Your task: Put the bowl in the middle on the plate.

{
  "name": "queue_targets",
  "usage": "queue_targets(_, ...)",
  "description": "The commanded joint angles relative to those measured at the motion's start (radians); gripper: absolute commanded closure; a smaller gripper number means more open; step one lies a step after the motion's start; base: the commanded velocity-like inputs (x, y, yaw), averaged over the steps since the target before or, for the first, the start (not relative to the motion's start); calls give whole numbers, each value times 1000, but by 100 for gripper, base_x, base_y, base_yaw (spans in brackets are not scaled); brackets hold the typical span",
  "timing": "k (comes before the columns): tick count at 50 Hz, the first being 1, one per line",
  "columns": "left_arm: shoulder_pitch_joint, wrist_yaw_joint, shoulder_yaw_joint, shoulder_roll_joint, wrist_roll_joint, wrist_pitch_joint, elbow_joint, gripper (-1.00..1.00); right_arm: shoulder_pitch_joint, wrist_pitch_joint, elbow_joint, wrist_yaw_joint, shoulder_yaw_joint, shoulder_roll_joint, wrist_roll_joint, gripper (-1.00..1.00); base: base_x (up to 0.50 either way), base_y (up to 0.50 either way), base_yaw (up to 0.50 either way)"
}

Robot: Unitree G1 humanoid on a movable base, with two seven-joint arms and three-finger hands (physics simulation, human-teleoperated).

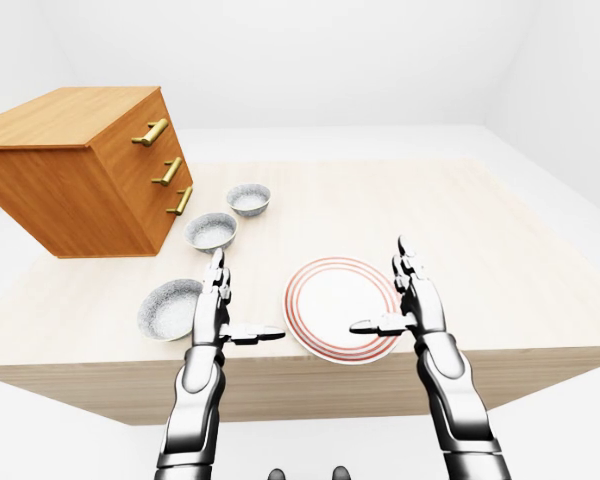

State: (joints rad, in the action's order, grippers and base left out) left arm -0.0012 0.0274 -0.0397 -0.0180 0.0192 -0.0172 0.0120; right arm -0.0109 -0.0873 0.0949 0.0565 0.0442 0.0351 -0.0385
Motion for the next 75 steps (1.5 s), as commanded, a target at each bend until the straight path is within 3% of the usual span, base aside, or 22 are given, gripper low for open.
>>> queue_targets(1,-3,-1,-1,-1,1,3,-6,-100,-6,0,66,27,20,16,-32,-100,0,0,0)
queue_targets(9,7,-2,5,2,-4,-18,26,-100,-10,0,149,69,69,41,-52,-100,0,0,0)
queue_targets(18,4,-1,5,2,-8,-11,16,-100,-1,0,164,96,100,56,-78,-100,0,0,0)
queue_targets(37,-3,-1,1,-1,-7,7,-11,-100,-17,0,249,219,282,149,-106,-100,0,0,0)
queue_targets(57,-1,-6,1,0,-9,-3,0,-100,-33,0,201,305,468,258,-99,-100,0,0,0)
queue_targets(69,-5,-6,0,-1,-9,7,-13,-100,-17,0,95,319,537,305,-97,-100,0,0,0)
queue_targets(75,-9,-11,-5,-2,-8,6,-22,-100,6,0,38,343,615,345,-84,-100,0,0,0)
